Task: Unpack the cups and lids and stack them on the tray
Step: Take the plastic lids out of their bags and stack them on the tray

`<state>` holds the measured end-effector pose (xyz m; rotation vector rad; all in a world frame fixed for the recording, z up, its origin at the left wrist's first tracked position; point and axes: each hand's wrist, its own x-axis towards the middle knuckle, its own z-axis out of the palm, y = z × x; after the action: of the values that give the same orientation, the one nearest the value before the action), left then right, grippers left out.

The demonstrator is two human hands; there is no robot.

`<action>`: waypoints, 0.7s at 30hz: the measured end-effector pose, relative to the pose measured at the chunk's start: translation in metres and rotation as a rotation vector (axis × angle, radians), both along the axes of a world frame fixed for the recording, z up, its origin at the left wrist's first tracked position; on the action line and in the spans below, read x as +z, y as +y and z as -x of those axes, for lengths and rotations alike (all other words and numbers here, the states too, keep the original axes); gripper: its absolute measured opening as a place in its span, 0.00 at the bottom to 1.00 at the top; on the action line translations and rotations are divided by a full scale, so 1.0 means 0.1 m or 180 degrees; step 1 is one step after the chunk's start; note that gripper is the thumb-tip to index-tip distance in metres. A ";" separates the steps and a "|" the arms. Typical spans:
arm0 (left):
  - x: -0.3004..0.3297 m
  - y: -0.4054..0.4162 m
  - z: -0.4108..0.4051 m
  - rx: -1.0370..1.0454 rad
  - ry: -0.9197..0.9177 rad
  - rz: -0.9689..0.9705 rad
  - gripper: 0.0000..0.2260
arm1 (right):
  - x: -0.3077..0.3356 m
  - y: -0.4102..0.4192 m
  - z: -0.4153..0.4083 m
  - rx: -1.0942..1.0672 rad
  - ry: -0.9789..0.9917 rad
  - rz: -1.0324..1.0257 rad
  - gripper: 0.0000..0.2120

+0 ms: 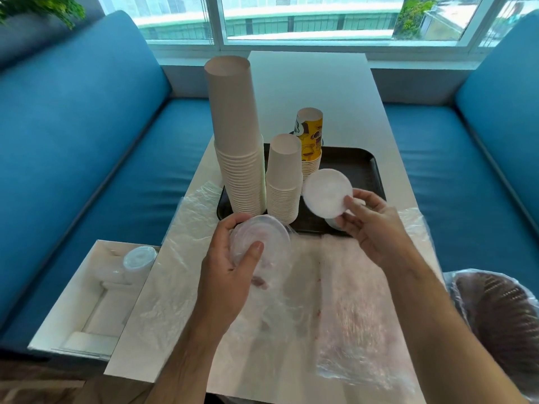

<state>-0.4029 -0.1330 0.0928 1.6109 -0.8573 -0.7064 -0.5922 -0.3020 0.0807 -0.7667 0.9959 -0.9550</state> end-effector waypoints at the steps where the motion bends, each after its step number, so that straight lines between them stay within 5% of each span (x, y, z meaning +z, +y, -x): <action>1: -0.01 0.00 -0.01 0.0010 -0.0028 -0.0029 0.18 | -0.01 -0.09 0.05 -0.0104 0.0126 0.0056 0.06; 17: 0.00 0.01 -0.01 -0.0025 -0.0086 -0.0190 0.20 | -0.39 -0.86 0.30 0.0174 0.2672 0.0476 0.14; 21: 0.01 0.02 -0.01 -0.0025 -0.0079 -0.0204 0.20 | -0.25 -0.81 0.23 0.0468 0.3902 0.1421 0.19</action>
<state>-0.4015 -0.1310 0.0941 1.6773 -0.8670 -0.7270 -0.6156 -0.3827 0.0555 -1.8810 1.7426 -0.5103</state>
